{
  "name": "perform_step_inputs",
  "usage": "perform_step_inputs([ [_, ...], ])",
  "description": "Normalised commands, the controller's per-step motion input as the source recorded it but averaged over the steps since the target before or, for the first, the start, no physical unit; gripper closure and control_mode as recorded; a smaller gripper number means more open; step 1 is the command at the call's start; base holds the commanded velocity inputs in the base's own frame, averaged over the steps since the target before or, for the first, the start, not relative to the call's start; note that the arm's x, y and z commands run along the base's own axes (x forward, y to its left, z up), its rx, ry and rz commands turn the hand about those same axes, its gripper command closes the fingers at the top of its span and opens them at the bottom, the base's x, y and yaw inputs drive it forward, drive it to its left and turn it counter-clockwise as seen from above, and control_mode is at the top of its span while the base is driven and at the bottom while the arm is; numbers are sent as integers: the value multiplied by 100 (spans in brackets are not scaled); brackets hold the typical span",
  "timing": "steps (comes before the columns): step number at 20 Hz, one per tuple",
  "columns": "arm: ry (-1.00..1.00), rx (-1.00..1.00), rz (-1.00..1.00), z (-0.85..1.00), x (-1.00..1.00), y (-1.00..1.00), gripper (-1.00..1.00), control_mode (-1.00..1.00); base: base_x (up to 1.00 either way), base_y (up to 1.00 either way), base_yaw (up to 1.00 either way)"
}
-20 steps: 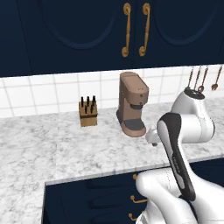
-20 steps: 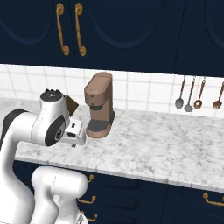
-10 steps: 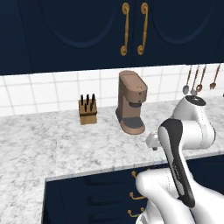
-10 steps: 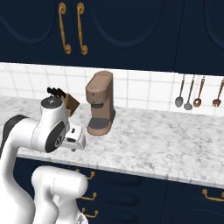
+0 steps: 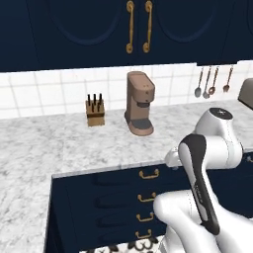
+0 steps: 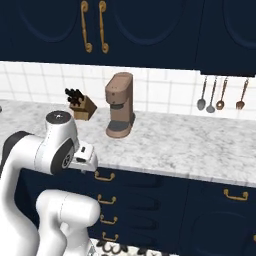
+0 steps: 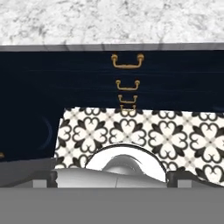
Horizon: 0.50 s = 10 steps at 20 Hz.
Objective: Take a straw from the drawer in front and place it inside the glass cup on the dining counter.
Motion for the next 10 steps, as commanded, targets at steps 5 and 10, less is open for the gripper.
perform_step_inputs([
  [5, 0, 0, 0, 0, 0, 0, -100, 100, -51, -42, 0],
  [10, 0, 0, 0, 0, 0, 0, -100, 100, -37, -24, 0],
])
